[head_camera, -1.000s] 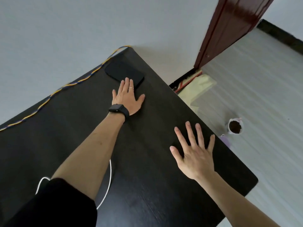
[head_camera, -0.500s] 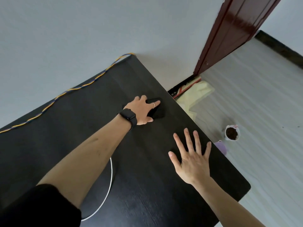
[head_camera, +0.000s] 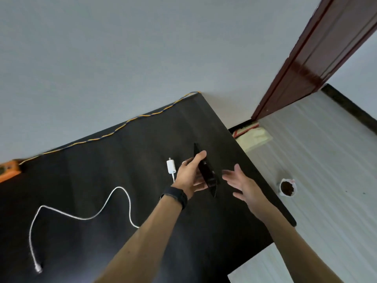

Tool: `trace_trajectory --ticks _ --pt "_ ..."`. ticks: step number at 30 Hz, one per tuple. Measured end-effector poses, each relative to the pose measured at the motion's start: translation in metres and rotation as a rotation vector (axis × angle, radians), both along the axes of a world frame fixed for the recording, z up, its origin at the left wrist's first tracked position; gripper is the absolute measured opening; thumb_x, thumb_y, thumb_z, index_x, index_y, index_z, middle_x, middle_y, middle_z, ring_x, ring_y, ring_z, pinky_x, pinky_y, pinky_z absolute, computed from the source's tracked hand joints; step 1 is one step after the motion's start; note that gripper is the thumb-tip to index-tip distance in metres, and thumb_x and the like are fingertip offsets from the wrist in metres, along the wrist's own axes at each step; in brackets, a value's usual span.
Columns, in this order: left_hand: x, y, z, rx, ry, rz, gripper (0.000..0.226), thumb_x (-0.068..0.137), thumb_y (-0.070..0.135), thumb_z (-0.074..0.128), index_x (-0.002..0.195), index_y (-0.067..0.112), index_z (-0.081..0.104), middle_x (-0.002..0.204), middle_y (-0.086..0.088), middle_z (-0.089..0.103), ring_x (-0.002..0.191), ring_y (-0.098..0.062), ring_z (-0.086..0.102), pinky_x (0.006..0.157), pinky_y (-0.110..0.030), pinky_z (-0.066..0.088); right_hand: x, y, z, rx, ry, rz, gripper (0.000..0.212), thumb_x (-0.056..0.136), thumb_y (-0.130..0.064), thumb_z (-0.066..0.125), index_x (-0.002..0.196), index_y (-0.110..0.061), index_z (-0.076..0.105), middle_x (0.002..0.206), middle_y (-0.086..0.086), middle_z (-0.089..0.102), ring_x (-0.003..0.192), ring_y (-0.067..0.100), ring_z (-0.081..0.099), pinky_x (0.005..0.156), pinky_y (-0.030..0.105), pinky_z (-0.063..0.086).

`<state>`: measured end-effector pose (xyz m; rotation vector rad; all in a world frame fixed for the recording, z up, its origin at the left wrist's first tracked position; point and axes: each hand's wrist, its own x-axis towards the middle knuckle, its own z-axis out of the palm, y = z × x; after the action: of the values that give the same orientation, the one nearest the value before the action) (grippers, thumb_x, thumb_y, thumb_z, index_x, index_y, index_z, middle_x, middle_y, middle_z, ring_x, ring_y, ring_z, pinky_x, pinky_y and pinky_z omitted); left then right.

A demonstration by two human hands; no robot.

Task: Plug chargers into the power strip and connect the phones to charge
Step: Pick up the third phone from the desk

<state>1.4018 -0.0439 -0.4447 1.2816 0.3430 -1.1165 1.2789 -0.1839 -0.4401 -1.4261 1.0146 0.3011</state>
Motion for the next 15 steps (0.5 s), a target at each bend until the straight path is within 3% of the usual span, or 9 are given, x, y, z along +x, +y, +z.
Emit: trace_trajectory --ticks 2,4,6,9,12,15 --pt "-0.023 0.028 0.01 0.034 0.039 0.075 0.08 0.064 0.055 0.084 0.131 0.023 0.054 0.112 -0.008 0.074 0.09 -0.027 0.076 0.072 -0.043 0.061 -0.02 0.034 0.027 0.044 -0.183 0.002 0.061 0.075 -0.085 0.051 0.119 -0.046 0.067 0.125 -0.012 0.069 0.118 0.011 0.063 0.103 0.041 0.05" --pt "-0.046 0.051 0.018 0.121 0.015 0.117 0.078 0.063 0.057 0.082 0.128 0.025 0.053 0.109 -0.006 0.074 0.09 -0.025 0.075 0.071 -0.041 0.06 -0.041 0.064 0.046 0.002 -0.259 0.132 0.048 0.073 -0.081 0.062 0.114 -0.057 0.064 0.117 -0.019 0.07 0.109 0.005 0.068 0.087 0.029 0.058" --pt "-0.067 0.076 0.027 0.171 0.005 0.169 0.08 0.06 0.057 0.083 0.127 0.028 0.049 0.109 -0.004 0.072 0.09 -0.025 0.074 0.069 -0.039 0.06 -0.059 0.091 0.045 -0.068 -0.288 0.247 0.031 0.085 -0.056 0.071 0.115 -0.052 0.065 0.11 -0.022 0.073 0.105 0.001 0.07 0.08 0.025 0.06" --pt "-0.094 0.111 0.031 0.175 -0.01 0.283 0.081 0.061 0.052 0.088 0.124 0.035 0.041 0.113 -0.001 0.067 0.093 -0.022 0.072 0.058 -0.037 0.06 -0.079 0.119 0.033 -0.119 -0.305 0.279 0.03 0.096 -0.023 0.068 0.126 -0.028 0.069 0.11 -0.006 0.076 0.105 0.013 0.073 0.086 0.038 0.062" --pt "-0.115 0.148 0.025 0.144 -0.044 0.406 0.061 0.078 0.031 0.083 0.123 0.021 0.044 0.111 -0.006 0.065 0.09 -0.025 0.072 0.061 -0.045 0.062 -0.092 0.129 0.029 -0.02 -0.285 0.223 0.021 0.097 -0.01 0.066 0.103 -0.026 0.078 0.104 0.005 0.078 0.096 0.018 0.076 0.077 0.036 0.063" --pt "-0.144 0.199 0.025 0.205 -0.066 0.446 0.039 0.089 0.018 0.073 0.12 0.006 0.052 0.096 -0.011 0.07 0.073 -0.024 0.071 0.058 -0.034 0.061 -0.104 0.136 0.032 0.084 -0.219 0.319 0.025 0.097 -0.01 0.064 0.096 -0.029 0.08 0.103 0.002 0.079 0.096 0.017 0.076 0.07 0.031 0.062"
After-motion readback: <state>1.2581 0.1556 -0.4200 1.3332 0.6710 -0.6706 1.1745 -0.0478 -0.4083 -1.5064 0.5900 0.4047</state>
